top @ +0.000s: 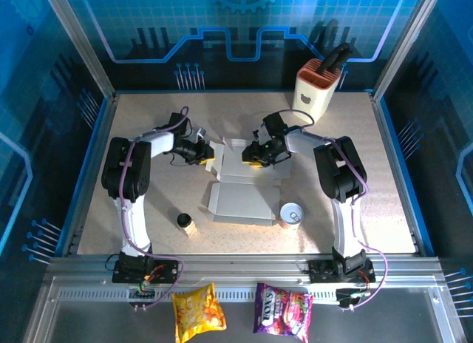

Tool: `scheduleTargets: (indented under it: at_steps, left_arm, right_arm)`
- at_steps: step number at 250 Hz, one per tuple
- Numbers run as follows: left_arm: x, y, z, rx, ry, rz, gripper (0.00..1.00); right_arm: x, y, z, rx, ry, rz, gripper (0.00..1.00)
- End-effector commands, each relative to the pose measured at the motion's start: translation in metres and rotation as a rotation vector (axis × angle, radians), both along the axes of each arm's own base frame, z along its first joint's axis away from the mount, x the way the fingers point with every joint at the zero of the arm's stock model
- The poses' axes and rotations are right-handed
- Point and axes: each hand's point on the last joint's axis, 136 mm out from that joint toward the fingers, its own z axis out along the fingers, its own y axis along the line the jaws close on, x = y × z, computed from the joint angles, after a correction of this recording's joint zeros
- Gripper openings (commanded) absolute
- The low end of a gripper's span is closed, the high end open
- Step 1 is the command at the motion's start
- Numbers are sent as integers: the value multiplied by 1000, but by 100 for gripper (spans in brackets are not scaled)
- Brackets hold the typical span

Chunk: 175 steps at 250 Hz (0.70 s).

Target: Fold the paper box

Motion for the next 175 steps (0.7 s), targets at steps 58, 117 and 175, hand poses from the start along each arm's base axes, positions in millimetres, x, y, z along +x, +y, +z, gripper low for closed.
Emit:
scheduleTargets:
  at_steps: [58, 117, 175]
  left_arm:
    - [2, -14, 7, -40, -27, -51, 19]
    - [-2, -21, 5, -36, -21, -77, 19]
    - [-1, -20, 3, -19, -24, -74, 13]
  right_arm:
    - [-4, 8, -7, -7, 21, 33, 44]
    - [-6, 7, -10, -10, 25, 34, 44]
    - [-5, 7, -11, -11, 24, 34, 44]
